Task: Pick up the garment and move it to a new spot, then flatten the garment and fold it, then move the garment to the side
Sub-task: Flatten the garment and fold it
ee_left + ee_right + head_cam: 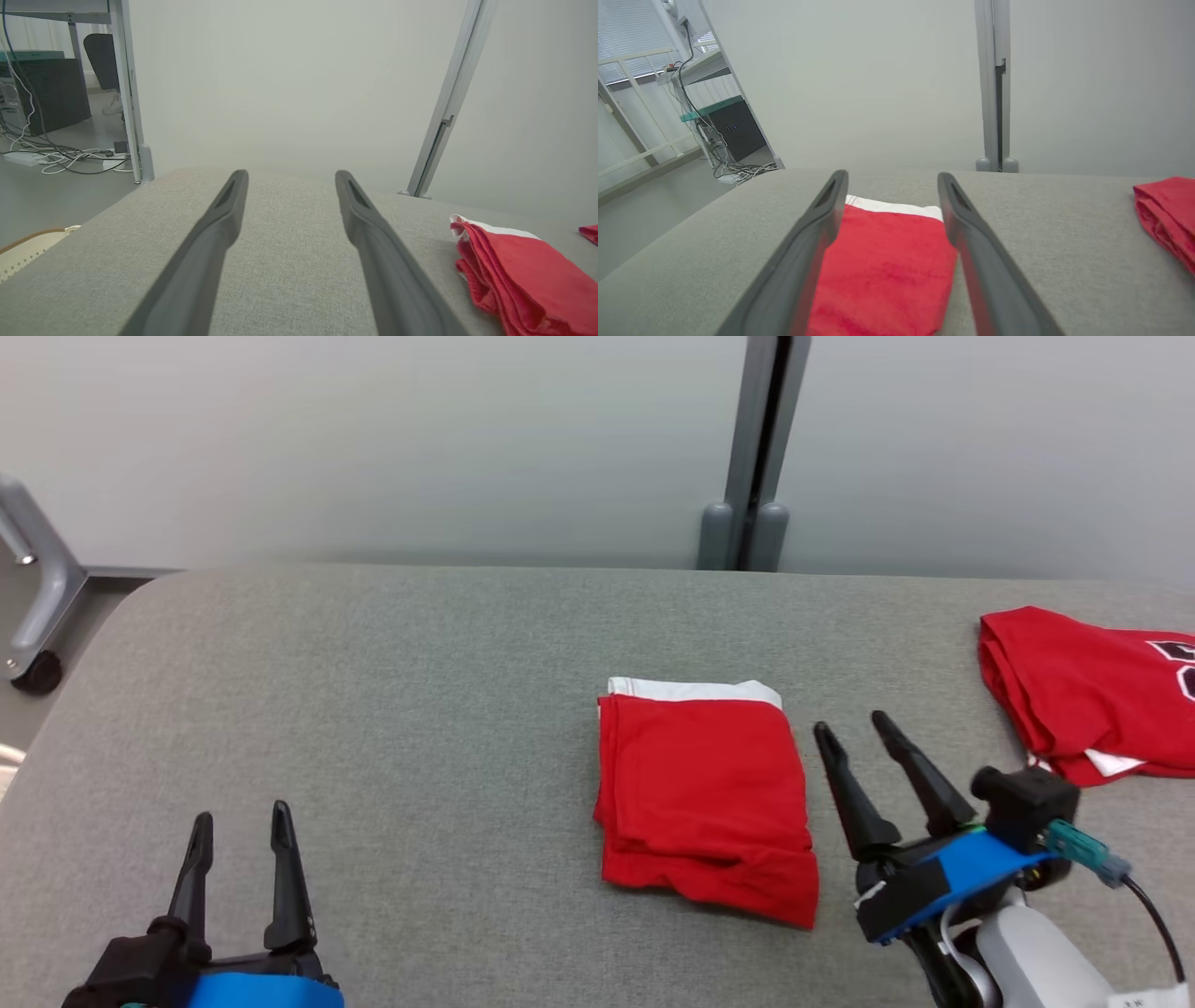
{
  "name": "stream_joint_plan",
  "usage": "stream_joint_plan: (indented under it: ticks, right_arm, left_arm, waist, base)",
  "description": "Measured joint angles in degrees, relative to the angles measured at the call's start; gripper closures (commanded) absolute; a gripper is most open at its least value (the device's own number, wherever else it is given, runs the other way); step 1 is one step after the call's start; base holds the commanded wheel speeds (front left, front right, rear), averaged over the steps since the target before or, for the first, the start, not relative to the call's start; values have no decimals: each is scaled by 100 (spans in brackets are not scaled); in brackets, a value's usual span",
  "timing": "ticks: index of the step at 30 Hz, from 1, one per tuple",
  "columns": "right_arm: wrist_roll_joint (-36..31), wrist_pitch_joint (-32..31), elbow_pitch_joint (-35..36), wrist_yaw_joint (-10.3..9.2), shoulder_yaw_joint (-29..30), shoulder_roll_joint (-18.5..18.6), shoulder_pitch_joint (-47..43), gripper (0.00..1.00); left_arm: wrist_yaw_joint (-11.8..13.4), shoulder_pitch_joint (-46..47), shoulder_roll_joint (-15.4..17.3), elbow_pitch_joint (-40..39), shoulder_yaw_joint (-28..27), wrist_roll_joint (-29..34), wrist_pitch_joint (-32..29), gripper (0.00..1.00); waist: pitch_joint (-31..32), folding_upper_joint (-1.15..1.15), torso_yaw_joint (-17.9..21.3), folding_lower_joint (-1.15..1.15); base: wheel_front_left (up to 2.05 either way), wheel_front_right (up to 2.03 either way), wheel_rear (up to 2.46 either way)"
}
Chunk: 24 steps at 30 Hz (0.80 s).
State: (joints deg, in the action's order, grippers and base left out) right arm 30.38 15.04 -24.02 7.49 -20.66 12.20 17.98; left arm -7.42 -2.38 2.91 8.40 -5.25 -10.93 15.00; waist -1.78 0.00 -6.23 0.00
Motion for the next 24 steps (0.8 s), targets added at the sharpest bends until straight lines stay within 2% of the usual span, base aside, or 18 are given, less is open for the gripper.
stream_joint_plan:
  ticks: [2, 9, 24]
  right_arm:
    - [-294, 1, 222, 0, 439, -55, -271, 0]
    - [-862, 1, 606, -1, 1092, -254, -762, 0]
    - [-1528, 0, 1050, -1, 1626, -751, -1495, 0]
  left_arm:
    - [0, -84, -2, 2, -1, 105, 0, 0]
    - [0, -142, -1, 1, -87, 174, 0, 0]
    - [0, -227, 7, 177, -130, 448, 0, 0]
  waist:
    - [84, 0, 122, 0]
    - [166, 0, 437, 0]
    - [315, 0, 741, 0]
  base:
    - [0, 0, 0]
    - [0, 0, 0]
    - [0, 0, 0]
